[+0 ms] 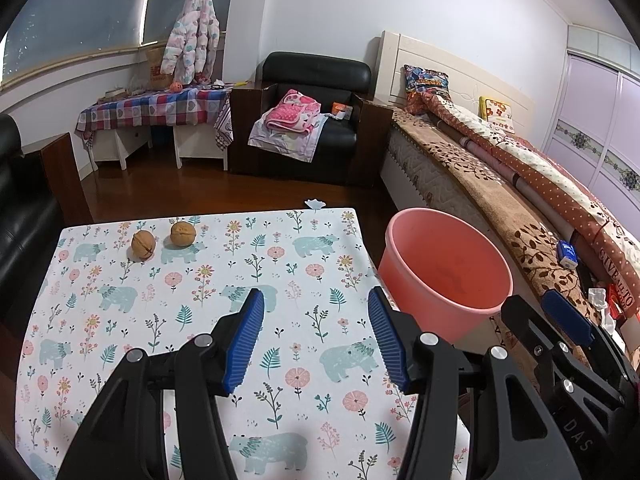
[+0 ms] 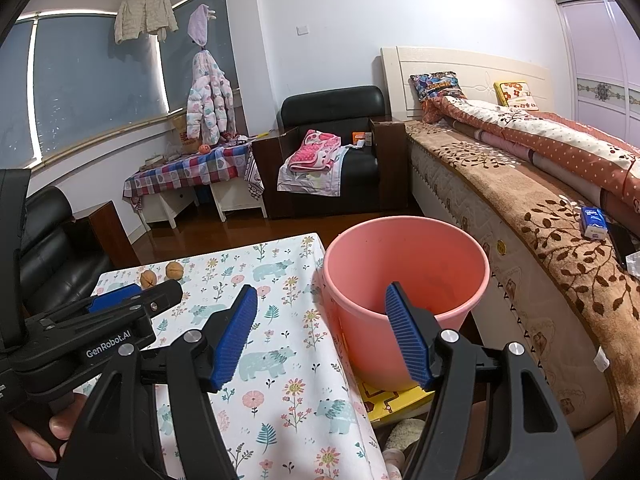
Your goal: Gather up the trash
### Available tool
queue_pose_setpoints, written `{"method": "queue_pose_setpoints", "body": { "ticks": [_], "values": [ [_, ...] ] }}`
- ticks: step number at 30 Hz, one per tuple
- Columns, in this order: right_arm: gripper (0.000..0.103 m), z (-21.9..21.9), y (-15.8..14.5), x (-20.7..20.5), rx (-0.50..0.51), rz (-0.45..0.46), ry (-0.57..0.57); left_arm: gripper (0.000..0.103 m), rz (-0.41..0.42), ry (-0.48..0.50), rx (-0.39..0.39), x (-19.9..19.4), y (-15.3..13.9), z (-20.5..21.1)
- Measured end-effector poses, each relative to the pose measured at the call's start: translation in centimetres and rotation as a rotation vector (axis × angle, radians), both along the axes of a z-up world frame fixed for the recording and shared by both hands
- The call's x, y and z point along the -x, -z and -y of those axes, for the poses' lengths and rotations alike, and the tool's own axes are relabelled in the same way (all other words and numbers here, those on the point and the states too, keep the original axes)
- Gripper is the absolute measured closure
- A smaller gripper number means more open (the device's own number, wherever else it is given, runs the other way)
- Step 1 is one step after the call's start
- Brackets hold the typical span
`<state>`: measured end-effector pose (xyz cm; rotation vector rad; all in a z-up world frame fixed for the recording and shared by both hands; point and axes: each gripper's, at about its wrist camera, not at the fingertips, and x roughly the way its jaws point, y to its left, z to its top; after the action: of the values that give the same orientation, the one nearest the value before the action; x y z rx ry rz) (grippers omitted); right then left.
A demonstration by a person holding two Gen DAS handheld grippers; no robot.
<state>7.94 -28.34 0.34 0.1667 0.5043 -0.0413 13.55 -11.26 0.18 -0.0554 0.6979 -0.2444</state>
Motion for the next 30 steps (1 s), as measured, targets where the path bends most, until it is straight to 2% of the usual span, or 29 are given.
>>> {"method": "queue_pose_setpoints", "body": {
  "ticks": [5, 18, 30],
  "values": [
    [0.036, 0.0, 0.0, 0.0, 0.002, 0.002, -0.001, 0.049, 0.007, -0.004, -0.005, 0.1, -0.1, 0.0],
    [0.036, -0.3, -0.5, 0.2, 0.013, 0.01, -0.015, 0.049, 0.086, -0.026, -0.038, 1.9, -2.3, 0.4],
    [0.036, -0.5, -0.6, 0.3, 0.021, 0.011, -0.024, 0.049, 0.096, -0.029, -0.038, 2.1, -2.5, 0.3]
  ]
}}
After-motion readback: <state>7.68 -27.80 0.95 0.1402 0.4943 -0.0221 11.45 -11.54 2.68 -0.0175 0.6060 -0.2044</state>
